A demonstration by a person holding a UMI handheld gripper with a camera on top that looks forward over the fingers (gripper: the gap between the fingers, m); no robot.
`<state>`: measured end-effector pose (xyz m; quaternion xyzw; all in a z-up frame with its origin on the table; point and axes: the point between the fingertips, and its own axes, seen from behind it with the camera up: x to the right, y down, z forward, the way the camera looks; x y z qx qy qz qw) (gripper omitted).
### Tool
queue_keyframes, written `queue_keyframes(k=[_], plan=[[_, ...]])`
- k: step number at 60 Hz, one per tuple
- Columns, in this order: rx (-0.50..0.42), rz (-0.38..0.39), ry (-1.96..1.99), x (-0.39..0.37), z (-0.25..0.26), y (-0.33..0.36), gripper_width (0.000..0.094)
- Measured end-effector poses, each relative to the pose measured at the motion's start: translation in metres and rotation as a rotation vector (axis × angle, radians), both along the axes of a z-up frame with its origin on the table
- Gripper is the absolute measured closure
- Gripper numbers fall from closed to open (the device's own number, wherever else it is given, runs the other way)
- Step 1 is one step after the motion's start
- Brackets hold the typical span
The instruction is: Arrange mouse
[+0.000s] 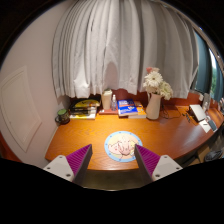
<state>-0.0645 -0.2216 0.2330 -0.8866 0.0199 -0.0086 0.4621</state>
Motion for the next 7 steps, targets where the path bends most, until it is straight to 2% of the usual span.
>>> queue_keyframes(k=[7], plan=[[0.003,-0.007,-0.006,-0.0020,0.0013,-0.0035,0.0089]])
